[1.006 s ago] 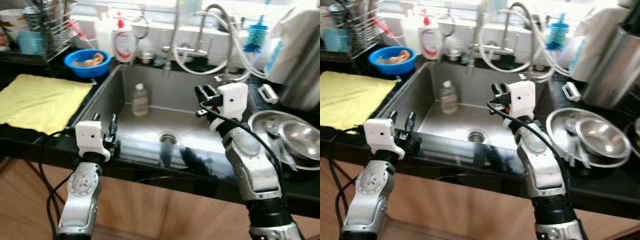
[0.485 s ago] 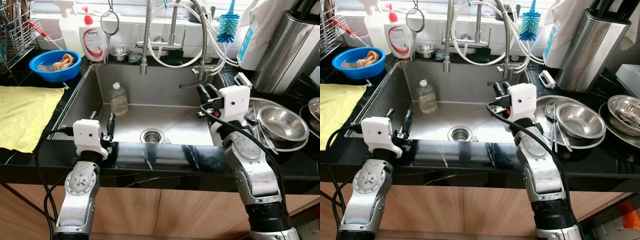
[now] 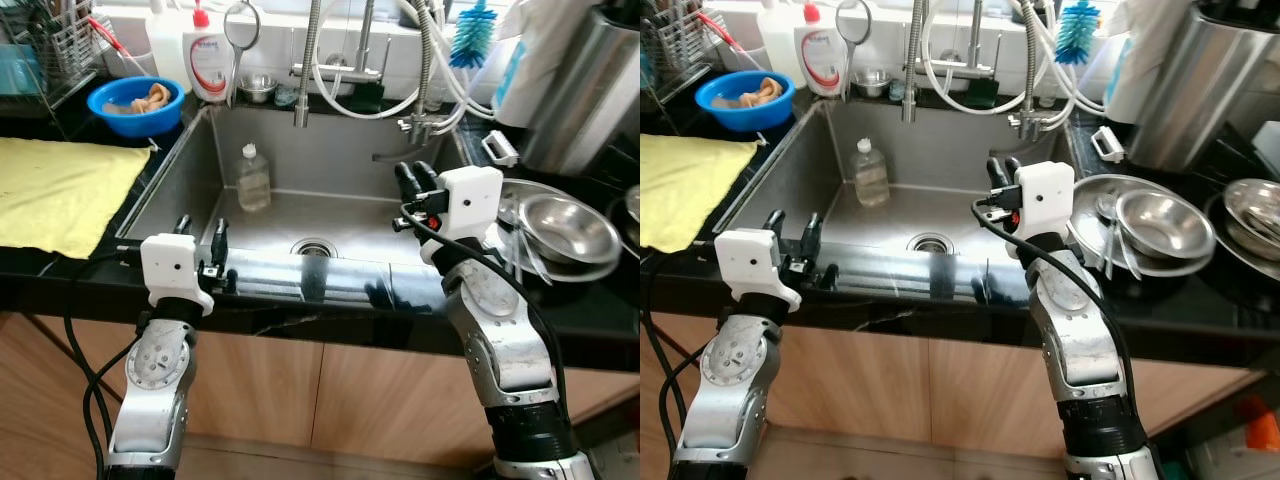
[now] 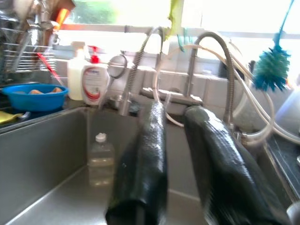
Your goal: Kitchen organization
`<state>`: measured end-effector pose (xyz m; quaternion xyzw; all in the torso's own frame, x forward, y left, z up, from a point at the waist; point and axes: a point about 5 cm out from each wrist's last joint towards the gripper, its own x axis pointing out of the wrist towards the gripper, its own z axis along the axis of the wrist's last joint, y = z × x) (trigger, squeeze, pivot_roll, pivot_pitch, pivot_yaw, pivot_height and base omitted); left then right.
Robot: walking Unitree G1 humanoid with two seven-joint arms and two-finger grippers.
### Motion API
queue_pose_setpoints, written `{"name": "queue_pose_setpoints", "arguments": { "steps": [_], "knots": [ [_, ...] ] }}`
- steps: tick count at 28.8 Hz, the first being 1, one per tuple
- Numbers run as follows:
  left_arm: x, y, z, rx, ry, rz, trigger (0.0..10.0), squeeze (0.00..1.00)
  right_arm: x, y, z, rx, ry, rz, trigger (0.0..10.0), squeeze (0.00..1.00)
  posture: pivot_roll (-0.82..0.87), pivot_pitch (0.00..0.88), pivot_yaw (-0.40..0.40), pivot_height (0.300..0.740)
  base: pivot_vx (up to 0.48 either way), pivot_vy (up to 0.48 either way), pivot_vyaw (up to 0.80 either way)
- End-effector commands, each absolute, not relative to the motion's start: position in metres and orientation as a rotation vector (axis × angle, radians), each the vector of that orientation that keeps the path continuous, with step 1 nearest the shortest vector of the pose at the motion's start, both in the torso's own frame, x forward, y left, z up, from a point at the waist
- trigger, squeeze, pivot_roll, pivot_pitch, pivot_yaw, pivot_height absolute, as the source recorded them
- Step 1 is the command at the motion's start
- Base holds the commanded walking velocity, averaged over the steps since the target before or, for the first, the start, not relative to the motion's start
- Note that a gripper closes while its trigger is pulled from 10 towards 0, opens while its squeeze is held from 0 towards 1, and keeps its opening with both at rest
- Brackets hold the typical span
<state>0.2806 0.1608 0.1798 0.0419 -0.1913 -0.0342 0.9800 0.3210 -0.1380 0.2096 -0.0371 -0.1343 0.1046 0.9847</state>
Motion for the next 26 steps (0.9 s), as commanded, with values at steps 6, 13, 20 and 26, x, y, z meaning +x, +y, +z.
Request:
{"name": "queue_pose_setpoints", "arguments": {
  "steps": [6,13,20,26],
  "knots": [
    [0.279,0.162,0.172,0.086,-0.353,-0.068,10.0,0.0,0.32,-0.13,0.218,-0.092,-0.315,0.223,10.0,0.0,-0.06,0.0,-0.014,0.706,0.0,0.0,0.0],
    [0.277,0.161,0.17,0.083,-0.34,-0.08,10.0,0.0,0.323,-0.137,0.216,-0.227,-0.293,0.158,10.0,0.0,-0.06,0.0,-0.013,0.706,0.0,0.0,0.0],
    [0.278,0.159,0.168,0.076,-0.331,-0.095,10.0,0.0,0.326,-0.144,0.216,-0.271,-0.288,0.095,10.0,0.0,-0.06,0.0,-0.013,0.706,0.0,0.0,0.0],
    [0.28,0.162,0.169,0.064,-0.324,-0.081,10.0,0.0,0.327,-0.139,0.218,-0.25,-0.302,0.106,10.0,0.0,-0.06,0.0,-0.016,0.706,0.0,0.0,0.0]
  ]
}}
